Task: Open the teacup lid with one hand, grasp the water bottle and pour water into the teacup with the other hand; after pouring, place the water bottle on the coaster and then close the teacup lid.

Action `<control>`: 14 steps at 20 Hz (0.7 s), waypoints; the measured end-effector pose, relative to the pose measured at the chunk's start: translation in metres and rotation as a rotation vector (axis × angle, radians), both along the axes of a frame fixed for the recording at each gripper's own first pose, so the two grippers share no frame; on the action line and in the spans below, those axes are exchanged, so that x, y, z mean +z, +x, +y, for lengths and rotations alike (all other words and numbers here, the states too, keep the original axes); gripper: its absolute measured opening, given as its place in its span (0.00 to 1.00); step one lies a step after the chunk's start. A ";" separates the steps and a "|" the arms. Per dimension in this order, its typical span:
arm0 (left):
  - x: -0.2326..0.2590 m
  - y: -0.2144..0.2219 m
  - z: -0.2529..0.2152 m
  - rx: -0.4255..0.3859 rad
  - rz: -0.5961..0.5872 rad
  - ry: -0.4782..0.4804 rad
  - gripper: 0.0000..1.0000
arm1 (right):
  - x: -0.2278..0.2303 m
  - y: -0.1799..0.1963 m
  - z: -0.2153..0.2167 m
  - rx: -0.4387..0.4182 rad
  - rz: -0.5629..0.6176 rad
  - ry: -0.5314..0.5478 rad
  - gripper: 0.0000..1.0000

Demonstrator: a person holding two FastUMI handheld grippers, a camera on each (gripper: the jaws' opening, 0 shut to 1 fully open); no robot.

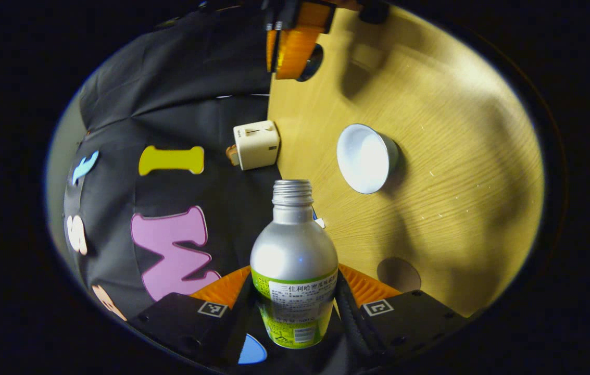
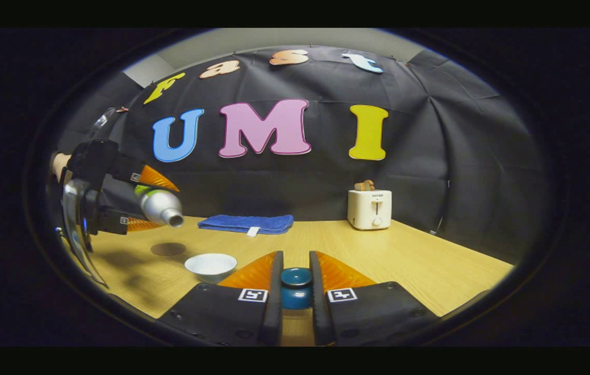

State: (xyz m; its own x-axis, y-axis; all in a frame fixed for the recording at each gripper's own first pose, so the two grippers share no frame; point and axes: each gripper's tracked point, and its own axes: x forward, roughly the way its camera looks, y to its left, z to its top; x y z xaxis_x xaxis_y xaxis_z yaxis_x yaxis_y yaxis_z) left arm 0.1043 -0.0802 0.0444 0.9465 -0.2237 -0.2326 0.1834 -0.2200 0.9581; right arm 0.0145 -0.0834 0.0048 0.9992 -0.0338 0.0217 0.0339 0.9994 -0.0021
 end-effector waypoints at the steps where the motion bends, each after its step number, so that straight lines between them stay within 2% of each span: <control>1: 0.004 -0.005 0.006 0.012 -0.018 -0.064 0.79 | 0.000 0.000 -0.001 -0.003 0.000 0.000 0.27; 3: 0.009 -0.010 0.020 0.043 -0.022 -0.236 0.79 | 0.000 0.000 -0.001 -0.006 0.000 0.000 0.23; 4: 0.009 -0.014 0.028 0.065 -0.003 -0.352 0.79 | 0.000 0.000 -0.002 -0.006 0.000 0.000 0.27; 6: 0.015 -0.018 0.037 0.100 0.030 -0.605 0.79 | 0.000 0.000 -0.001 -0.007 0.001 0.000 0.27; 7: 0.021 -0.018 0.039 0.103 0.038 -0.727 0.79 | 0.000 0.001 -0.002 -0.011 0.001 0.000 0.23; 8: 0.031 -0.013 0.042 0.105 0.039 -0.846 0.78 | 0.000 0.001 -0.004 -0.018 0.001 0.000 0.27; 9: 0.036 -0.008 0.043 0.105 0.051 -0.958 0.78 | 0.000 0.000 -0.004 -0.020 0.002 0.001 0.24; 10: 0.043 -0.002 0.048 0.102 0.070 -1.107 0.78 | 0.000 0.001 -0.004 -0.020 0.003 0.001 0.23; 11: 0.047 0.000 0.056 0.107 0.094 -1.227 0.78 | 0.000 0.001 -0.004 -0.020 0.003 0.001 0.27; 13: 0.047 0.013 0.070 0.120 0.177 -1.551 0.78 | 0.000 0.001 -0.007 -0.036 0.002 0.000 0.23; 14: 0.044 0.014 0.072 0.124 0.192 -1.606 0.78 | 0.000 0.001 -0.008 -0.040 0.002 0.000 0.23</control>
